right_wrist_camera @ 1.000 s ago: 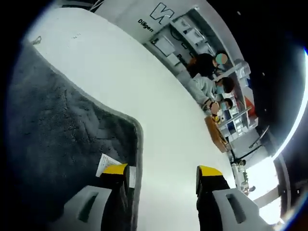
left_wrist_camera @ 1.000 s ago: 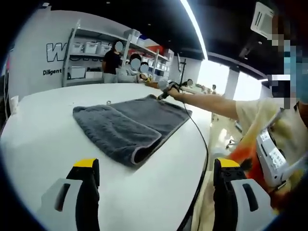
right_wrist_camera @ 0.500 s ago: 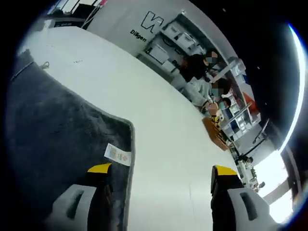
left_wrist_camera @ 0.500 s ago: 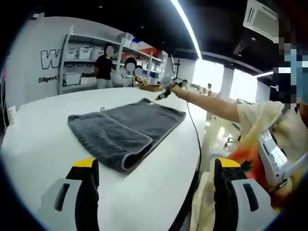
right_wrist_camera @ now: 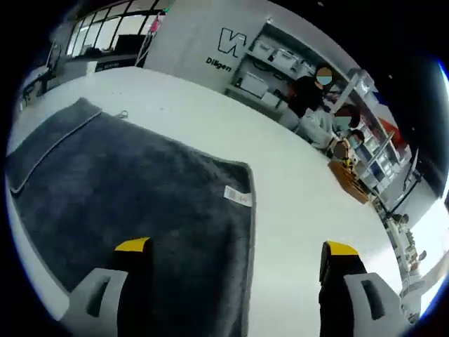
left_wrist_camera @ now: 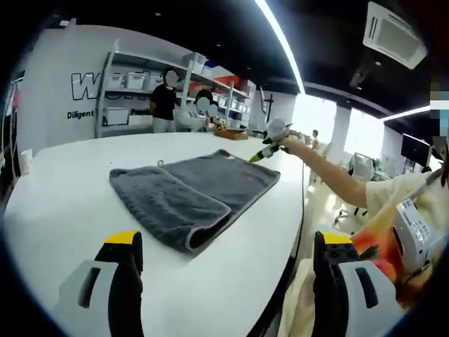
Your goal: Open the folded towel by lifting each exposed corner and separating the folded layers until the towel lies flat within the target outline without major curled edges
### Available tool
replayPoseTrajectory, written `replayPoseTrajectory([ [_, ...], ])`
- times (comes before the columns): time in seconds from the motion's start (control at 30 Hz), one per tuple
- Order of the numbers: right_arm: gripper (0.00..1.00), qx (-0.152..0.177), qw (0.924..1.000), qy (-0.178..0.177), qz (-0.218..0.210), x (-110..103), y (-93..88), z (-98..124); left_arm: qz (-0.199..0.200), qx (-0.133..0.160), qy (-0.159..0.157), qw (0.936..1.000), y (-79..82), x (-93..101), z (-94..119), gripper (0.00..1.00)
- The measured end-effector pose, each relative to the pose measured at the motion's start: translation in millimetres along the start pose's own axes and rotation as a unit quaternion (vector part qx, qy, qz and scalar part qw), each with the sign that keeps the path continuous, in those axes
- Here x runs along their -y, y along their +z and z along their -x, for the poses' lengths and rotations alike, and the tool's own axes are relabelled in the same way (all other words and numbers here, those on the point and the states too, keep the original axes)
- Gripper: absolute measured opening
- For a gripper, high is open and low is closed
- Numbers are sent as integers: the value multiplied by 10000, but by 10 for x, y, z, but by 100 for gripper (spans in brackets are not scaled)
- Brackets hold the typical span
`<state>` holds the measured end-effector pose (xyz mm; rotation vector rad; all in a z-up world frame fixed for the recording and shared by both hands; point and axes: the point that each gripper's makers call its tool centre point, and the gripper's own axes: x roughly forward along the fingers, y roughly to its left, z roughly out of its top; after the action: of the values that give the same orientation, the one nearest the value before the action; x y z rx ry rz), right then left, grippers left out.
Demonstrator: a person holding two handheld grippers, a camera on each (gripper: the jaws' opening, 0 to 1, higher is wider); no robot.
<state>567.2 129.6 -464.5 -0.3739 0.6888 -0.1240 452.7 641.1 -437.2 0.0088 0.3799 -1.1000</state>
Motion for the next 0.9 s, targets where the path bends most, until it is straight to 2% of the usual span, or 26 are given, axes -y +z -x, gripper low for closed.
replayPoseTrajectory([
  [0.1, 99, -117, 9990, 405, -118, -247, -78, 147, 7, -3, 28, 10000, -3, -7, 12, 99],
  [0.2, 99, 211, 9984, 525, -63, -451, -19, 318, -50, -43, 74, 10000, -13, -12, 3, 99],
  [0.27, 99, 267, 9978, 608, -32, -539, -12, 367, -79, -84, 62, 9999, -26, -5, -10, 99],
  [0.4, 99, 857, 9913, 1000, 36, -880, 130, 521, -111, -107, -9, 9999, -26, 41, -26, 99],
  [0.5, 99, 877, 9887, 1209, 83, -1082, 76, 591, -143, -93, -28, 9999, -15, 79, -25, 99],
  [0.57, 99, 779, 9910, 1077, 180, -1109, 20, 571, -154, -84, -28, 9998, -9, 85, -26, 99],
  [0.6, 99, 674, 9919, 986, 430, -1127, -28, 542, -164, -79, -34, 9998, -10, 94, -30, 99],
  [0.63, 99, 613, 9907, 1127, 448, -1210, -62, 525, -160, -86, -41, 9998, -16, 101, -34, 99],
  [0.67, 99, 620, 9897, 1233, 391, -1258, -66, 531, -159, -91, -40, 9998, -20, 103, -37, 99],
  [0.7, 99, 768, 9864, 1430, 265, -1342, -34, 543, -170, -102, -36, 9998, -25, 106, -38, 99],
  [0.73, 99, 894, 9848, 1468, 236, -1366, -5, 561, -179, -110, -38, 9998, -26, 103, -38, 99],
  [0.9, 96, 951, 9853, 1401, 226, -1352, -12, 574, -173, -131, -36, 9998, -37, 107, -50, 99],
])
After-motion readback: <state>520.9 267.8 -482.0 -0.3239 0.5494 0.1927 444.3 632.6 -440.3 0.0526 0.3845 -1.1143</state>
